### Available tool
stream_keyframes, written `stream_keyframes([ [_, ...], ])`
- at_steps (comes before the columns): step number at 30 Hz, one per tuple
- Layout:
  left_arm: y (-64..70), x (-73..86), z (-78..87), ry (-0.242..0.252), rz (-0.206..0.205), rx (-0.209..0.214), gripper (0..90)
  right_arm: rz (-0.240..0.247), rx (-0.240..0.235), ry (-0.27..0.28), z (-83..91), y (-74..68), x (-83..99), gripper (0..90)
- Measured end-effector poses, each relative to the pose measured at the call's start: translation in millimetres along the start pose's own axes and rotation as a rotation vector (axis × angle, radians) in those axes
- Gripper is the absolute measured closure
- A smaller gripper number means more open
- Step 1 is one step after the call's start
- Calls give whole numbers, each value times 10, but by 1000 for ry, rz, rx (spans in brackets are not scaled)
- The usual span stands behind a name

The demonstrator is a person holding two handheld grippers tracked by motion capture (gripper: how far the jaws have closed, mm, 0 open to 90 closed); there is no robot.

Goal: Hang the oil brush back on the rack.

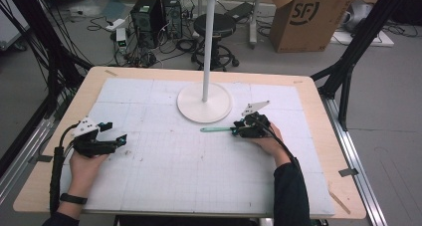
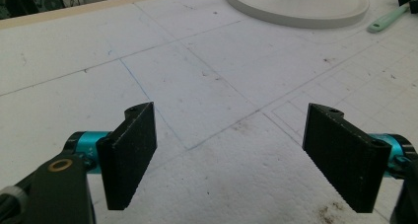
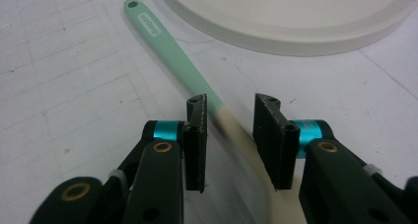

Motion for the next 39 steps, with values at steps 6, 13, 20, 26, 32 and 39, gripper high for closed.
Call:
stream_keyframes([
  [6,5,0,0,-1,-6,2,215,35,-5,-17,10,-41,-3,759],
  [13,5,0,1,-4,-11,-1,217,50,-34,-32,30,-64,4,778],
  [20,9,-1,-1,-2,-11,-1,217,29,-57,-26,21,-45,16,768],
  [26,9,-1,0,-2,-14,-1,217,35,-72,-44,41,-73,20,811],
  [32,11,-2,-1,-3,-16,-4,217,37,-81,-48,43,-83,27,792],
  [39,13,-2,-2,-3,-15,-4,218,27,-85,-49,45,-81,29,816],
])
Point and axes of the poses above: each handheld gripper's, and its own axes: z roughly backward along the jaws, x roughly out of its underside, y roughly to its right, the point moved 5 cm from there along -z, roughly forward along the jaws, and after that the axes turned 12 degrees about -z, right-handed, at the moved point
